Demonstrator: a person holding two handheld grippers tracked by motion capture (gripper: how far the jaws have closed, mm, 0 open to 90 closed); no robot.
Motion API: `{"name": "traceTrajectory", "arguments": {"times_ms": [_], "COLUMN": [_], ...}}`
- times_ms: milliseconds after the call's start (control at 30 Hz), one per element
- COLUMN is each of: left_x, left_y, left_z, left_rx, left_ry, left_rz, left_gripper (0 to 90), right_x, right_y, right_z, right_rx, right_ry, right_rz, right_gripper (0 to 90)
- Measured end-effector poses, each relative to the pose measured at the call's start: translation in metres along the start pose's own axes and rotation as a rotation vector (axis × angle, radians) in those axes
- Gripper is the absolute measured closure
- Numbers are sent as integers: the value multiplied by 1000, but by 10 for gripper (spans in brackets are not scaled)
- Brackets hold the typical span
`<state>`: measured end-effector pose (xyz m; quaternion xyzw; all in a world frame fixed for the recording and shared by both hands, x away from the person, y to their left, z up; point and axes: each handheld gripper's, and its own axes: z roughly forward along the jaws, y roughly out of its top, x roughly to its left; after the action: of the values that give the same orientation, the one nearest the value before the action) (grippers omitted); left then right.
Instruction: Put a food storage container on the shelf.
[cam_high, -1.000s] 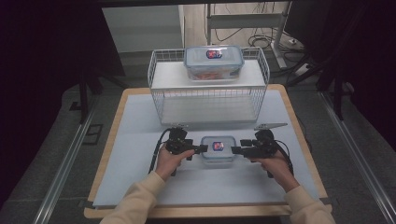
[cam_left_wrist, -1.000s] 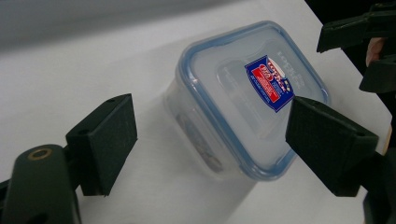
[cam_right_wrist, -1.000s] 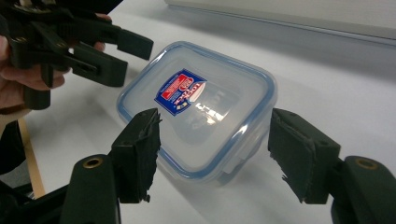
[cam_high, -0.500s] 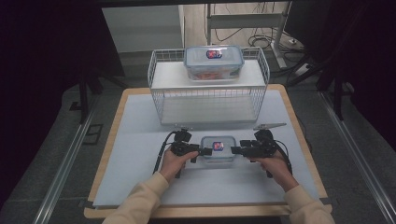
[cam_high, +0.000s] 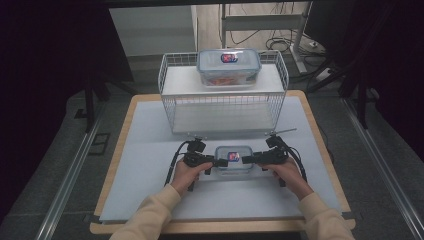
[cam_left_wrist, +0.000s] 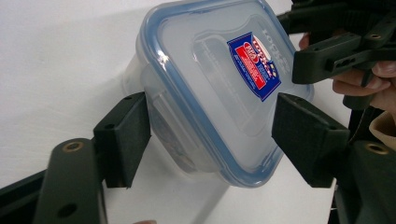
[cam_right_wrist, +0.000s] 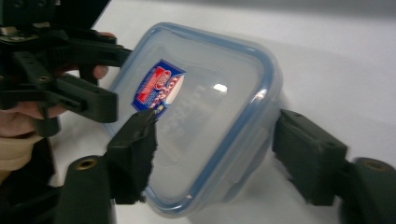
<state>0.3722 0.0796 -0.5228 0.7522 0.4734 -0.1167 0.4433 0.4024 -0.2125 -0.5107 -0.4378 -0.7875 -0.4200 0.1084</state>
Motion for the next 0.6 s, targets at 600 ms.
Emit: {"name": "traceTrajectory", "arguments": {"times_ms": [600], "left_x": [-12], "left_y": [-14], "left_z": [-13], "left_rx": [-49], "left_ry": [23], "left_rz": [92], "left_gripper": [447], "right_x": [7], "right_y": [-16], "right_z": [-19], "right_rx": [-51], "right_ry": [25], "right_rz": [-31], "right_gripper": [505]}}
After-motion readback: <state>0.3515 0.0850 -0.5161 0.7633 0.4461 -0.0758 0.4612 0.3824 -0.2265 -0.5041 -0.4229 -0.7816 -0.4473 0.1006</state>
